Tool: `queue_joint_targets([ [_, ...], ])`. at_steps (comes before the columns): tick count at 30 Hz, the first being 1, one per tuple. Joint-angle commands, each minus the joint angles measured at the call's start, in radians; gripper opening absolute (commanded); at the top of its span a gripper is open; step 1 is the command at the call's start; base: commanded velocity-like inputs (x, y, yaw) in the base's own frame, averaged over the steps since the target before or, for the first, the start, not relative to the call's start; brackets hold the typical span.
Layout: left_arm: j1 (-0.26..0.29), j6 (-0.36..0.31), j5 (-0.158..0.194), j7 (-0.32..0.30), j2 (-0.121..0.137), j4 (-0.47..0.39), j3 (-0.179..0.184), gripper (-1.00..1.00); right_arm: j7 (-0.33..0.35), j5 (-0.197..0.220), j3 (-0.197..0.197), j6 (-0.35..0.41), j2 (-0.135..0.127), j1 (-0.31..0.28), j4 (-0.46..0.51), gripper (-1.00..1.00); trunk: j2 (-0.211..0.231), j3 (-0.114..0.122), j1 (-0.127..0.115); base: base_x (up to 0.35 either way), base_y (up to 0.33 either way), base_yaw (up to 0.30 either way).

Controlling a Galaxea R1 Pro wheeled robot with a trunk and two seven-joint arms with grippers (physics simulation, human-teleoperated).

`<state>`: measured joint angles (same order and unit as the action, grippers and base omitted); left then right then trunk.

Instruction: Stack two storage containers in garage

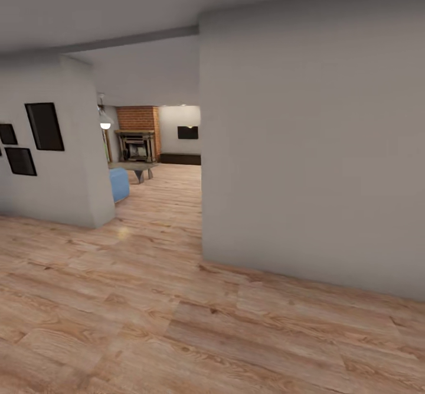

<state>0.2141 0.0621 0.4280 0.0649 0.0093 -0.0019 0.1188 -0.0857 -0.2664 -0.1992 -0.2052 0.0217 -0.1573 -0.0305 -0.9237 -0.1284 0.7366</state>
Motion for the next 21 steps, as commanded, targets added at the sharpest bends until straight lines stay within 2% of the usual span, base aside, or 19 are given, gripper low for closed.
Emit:
queue_joint_targets([
  [1, 0.001, 0.002, 0.008, 0.003, 0.000, 0.000, 0.009, 1.00, -0.005, -0.011, -0.008, -0.005, 0.000, -0.001, -0.003, 1.00, -0.001, -0.001, 0.001, 0.258, 0.000, 0.300],
  [21, 0.001, 0.000, 0.008, 0.003, 0.001, 0.000, 0.009, 1.00, -0.009, -0.009, -0.009, -0.006, -0.001, -0.002, -0.003, 1.00, -0.001, -0.001, 0.001, 0.315, 0.000, 0.300],
])
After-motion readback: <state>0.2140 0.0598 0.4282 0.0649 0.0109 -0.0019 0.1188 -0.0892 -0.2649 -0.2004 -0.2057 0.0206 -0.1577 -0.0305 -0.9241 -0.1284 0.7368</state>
